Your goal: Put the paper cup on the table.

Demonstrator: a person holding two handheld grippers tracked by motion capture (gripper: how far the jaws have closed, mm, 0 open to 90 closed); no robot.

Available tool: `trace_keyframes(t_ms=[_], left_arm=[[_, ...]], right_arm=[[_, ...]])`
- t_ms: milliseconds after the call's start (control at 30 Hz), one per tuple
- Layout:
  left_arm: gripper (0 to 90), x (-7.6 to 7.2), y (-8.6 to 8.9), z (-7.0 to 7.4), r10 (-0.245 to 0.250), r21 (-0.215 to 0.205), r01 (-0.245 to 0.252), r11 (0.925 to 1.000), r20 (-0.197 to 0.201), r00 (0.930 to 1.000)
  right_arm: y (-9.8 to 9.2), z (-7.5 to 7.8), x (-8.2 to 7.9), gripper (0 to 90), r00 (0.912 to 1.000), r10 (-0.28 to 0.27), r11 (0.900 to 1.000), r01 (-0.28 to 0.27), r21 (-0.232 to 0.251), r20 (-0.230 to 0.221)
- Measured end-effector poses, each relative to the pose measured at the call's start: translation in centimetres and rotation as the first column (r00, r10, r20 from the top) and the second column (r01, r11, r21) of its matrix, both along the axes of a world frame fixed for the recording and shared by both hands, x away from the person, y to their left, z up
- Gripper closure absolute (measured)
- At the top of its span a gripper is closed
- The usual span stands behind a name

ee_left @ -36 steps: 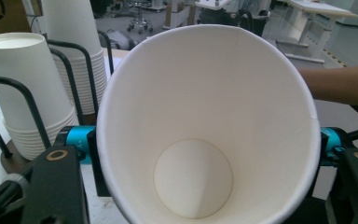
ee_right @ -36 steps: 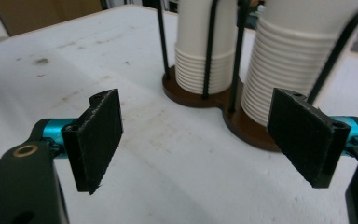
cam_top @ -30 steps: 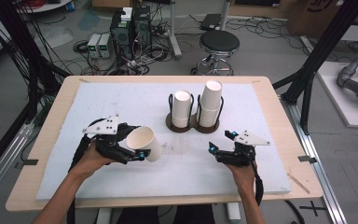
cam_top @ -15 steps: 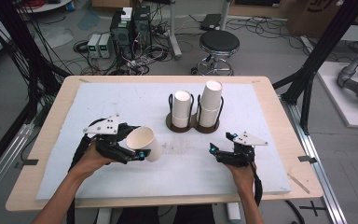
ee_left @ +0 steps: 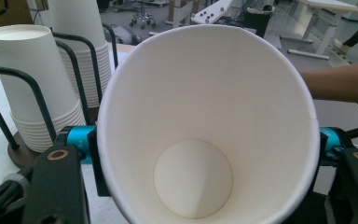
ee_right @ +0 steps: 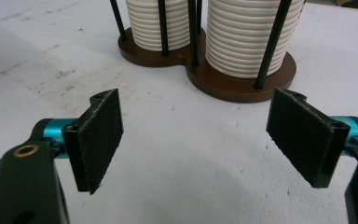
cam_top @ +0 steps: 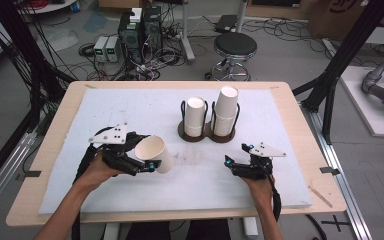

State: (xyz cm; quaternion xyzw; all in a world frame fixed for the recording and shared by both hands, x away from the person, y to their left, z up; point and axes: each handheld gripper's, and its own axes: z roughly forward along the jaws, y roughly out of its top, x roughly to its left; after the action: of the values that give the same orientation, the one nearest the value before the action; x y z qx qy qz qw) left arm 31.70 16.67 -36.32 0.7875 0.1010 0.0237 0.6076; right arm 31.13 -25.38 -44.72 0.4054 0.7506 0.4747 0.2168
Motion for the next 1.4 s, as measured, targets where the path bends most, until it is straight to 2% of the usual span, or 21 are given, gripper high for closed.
trace_keyframes(t_ms=[600,933,1200,1400], left_arm=[[29.9,0.2,-0.7,-0.4,0.019,0.039,-0.02,0.9991,0.014,0.9997],[29.9,0.8,-1.2,-1.1,0.032,0.081,-0.033,0.9962,0.014,0.9994],[29.9,1.5,-2.8,-2.0,0.03,0.151,-0.032,0.9881,0.012,0.9995],[29.9,2.2,-4.2,-2.4,0.03,0.199,-0.032,0.9794,0.011,0.9995]], right_arm=[[-0.2,-0.2,0.0,19.2,1.0,0.001,1.0,-0.001,-0.002,0.001],[-0.2,-0.3,-0.1,19.2,1.0,-0.006,1.0,0.006,-0.005,0.001],[0.1,-0.3,0.0,19.3,1.0,0.001,0.999,-0.001,-0.037,0.007],[-0.1,-0.3,0.0,19.3,1.0,-0.003,1.0,0.003,-0.015,-0.002]])
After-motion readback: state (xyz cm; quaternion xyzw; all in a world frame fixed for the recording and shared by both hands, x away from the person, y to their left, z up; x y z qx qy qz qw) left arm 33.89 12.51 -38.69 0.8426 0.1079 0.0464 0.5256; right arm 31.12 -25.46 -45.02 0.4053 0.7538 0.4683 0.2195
